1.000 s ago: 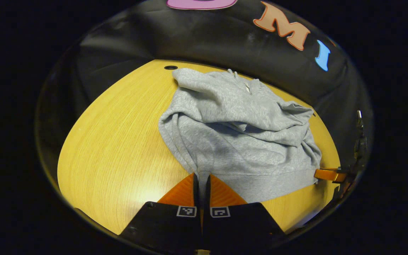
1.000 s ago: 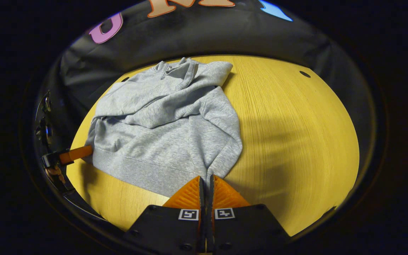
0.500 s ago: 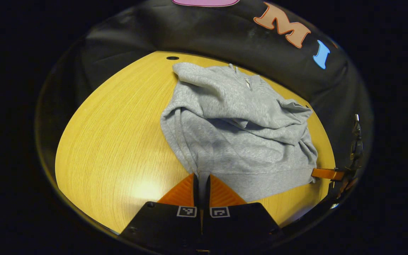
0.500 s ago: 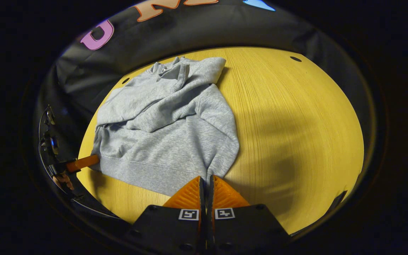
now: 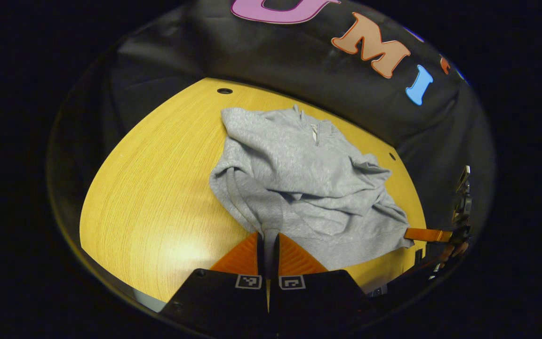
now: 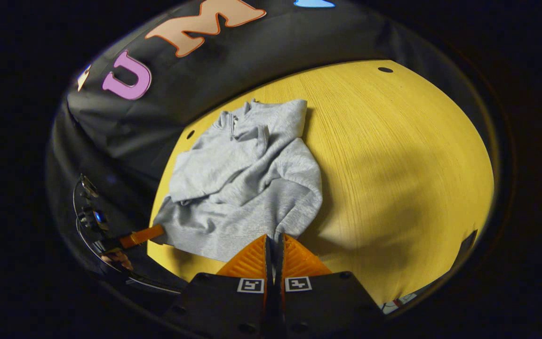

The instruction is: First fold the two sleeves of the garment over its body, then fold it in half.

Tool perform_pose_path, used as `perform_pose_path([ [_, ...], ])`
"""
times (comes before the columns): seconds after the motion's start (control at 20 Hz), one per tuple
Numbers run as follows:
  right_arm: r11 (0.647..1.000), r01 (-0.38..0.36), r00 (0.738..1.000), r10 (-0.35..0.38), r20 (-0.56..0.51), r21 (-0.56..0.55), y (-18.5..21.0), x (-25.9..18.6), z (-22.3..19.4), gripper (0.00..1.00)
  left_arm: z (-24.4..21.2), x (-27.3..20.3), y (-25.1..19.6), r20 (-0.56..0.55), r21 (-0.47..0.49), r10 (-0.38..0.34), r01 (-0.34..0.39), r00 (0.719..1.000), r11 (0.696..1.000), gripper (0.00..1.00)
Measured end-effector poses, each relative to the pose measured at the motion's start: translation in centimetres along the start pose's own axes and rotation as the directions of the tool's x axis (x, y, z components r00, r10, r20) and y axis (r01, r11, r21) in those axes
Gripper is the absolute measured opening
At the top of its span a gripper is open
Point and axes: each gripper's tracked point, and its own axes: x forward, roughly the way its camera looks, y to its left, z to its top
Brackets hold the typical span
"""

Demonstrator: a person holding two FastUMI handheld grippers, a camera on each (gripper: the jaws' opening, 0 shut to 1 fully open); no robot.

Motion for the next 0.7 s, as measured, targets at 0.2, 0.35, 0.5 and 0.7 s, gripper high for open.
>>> perform_pose_path([
  [0.2, 0.988, -0.111, 0.993, 0.107, 0.043, 0.111, 2.7, -0.8, 3.5, 0.02, 2.7, -0.6, -0.8, 0.034, -0.079, -0.036, 0.039, 0.999, 0.996, 0.00],
  [0.35, 0.940, -0.225, 0.973, 0.204, 0.105, 0.258, 3.9, -2.0, 8.0, 0.02, 6.3, -1.0, -1.1, 0.078, -0.137, -0.061, 0.072, 0.995, 0.988, 0.00],
  [0.5, 0.891, -0.267, 0.963, 0.227, 0.148, 0.367, 4.0, -2.8, 11.5, 0.02, 9.5, -0.5, -0.9, 0.116, -0.196, -0.056, 0.078, 0.992, 0.977, 0.00],
  [0.7, 0.835, -0.257, 0.965, 0.189, 0.184, 0.487, 2.2, -0.5, 14.2, 0.00, 12.1, 1.3, -0.1, 0.119, -0.332, -0.014, 0.054, 0.993, 0.942, 0.00],
])
